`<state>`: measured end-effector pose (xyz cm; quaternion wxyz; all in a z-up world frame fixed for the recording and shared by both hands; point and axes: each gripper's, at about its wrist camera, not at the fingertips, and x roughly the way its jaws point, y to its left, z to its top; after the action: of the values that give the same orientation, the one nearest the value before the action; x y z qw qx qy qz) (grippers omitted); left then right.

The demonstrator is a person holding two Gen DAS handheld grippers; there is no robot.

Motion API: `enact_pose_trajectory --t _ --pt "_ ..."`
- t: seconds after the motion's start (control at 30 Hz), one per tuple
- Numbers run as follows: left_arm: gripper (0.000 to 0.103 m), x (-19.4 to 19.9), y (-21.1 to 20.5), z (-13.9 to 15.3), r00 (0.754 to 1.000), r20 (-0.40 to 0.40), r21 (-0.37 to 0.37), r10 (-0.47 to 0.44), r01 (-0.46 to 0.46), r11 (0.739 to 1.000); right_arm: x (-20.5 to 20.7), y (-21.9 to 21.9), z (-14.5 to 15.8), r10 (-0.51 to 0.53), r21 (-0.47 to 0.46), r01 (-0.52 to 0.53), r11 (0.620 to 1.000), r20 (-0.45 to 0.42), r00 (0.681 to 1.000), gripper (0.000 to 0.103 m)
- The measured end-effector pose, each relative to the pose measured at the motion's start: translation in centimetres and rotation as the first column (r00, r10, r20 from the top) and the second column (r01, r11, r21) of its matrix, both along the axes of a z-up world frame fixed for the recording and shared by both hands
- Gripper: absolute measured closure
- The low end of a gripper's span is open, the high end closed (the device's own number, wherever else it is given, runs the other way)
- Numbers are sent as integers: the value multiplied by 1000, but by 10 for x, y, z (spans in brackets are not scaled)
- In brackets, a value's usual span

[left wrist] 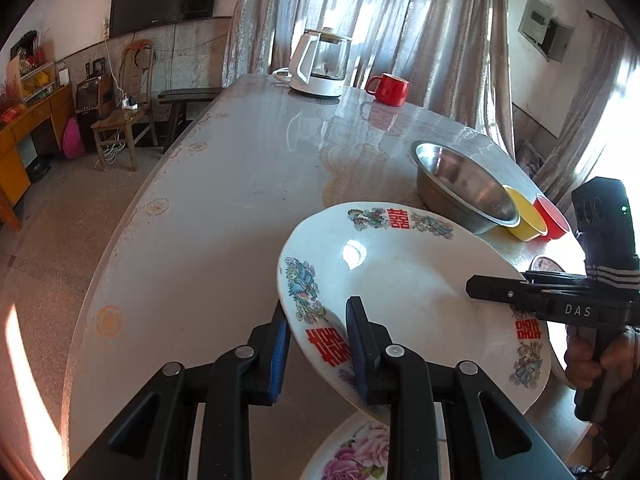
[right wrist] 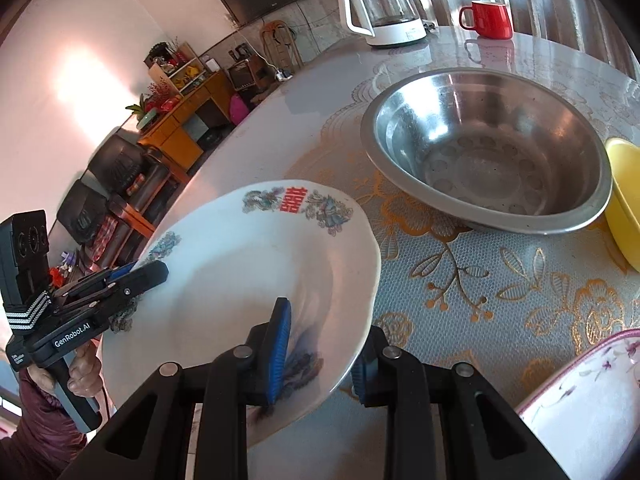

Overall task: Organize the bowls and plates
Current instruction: 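Carry the double-happiness plate and lower it onto the purple-rimmed plate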

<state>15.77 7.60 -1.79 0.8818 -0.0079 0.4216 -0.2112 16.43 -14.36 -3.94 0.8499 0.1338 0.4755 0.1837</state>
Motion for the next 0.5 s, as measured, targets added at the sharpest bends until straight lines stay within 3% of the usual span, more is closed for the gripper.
enact_pose_trajectory --t 0.5 --pt "73 -35 -30 21 997 43 -59 -56 59 997 -35 -22 14 -41 25 39 999 65 997 78"
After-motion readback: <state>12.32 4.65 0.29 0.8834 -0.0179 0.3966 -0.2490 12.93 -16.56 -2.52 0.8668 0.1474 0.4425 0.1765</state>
